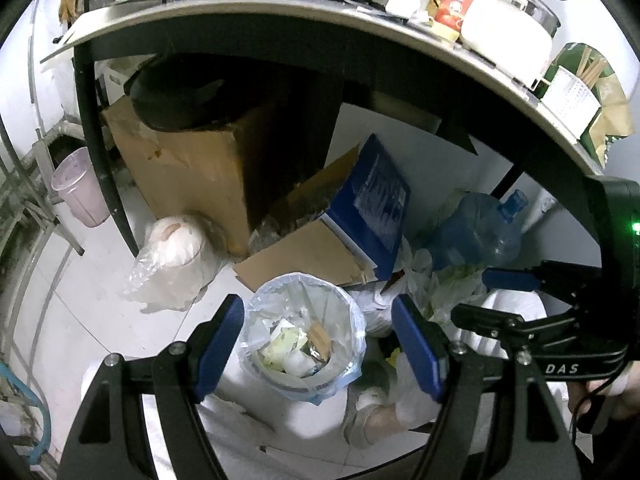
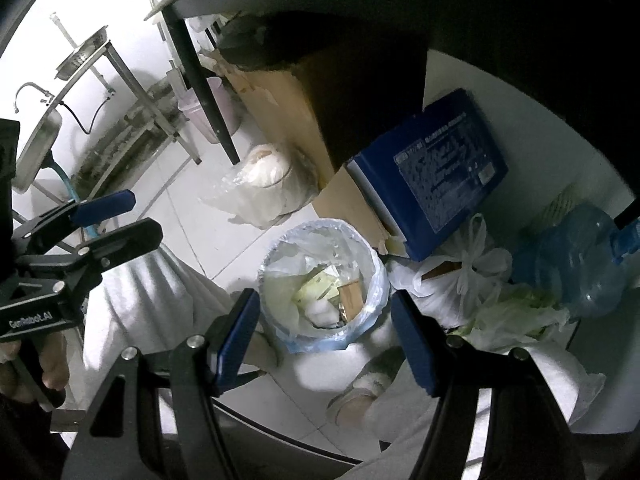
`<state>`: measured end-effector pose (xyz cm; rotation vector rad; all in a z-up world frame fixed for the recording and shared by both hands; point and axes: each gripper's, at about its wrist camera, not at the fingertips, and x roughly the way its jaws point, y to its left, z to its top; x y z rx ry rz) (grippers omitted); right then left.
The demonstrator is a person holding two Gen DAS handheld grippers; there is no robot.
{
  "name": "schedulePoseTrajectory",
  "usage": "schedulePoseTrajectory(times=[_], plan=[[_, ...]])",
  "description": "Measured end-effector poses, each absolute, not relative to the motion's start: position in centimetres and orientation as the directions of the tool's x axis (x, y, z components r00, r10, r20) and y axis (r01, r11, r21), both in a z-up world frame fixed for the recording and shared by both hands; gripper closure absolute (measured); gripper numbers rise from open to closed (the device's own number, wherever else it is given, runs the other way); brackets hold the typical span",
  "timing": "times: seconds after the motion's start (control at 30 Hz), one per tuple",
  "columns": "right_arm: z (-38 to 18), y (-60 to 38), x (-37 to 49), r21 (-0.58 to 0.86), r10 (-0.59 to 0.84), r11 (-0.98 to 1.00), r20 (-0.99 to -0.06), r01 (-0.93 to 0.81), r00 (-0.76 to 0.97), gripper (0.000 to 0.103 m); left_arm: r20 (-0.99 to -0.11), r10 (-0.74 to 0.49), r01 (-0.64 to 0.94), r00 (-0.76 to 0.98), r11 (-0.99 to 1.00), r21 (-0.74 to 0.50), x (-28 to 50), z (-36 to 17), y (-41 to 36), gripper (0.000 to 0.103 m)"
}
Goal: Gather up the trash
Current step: 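Raise both open grippers from the bin back up to the counter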
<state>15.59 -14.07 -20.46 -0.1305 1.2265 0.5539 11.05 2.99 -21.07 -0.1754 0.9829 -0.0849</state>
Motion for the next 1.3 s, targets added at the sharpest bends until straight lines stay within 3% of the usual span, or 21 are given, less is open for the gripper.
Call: schedulePoseTrajectory(times=[1.3], plan=[[-9.2, -15.4, 13.2, 0.163, 0.412, 0.835, -0.819, -0.526, 0.399, 0.037, -0.711, -0.113, 0.038, 0.694, 0.992, -0.12, 8.4, -11.2, 1.9, 0.027]])
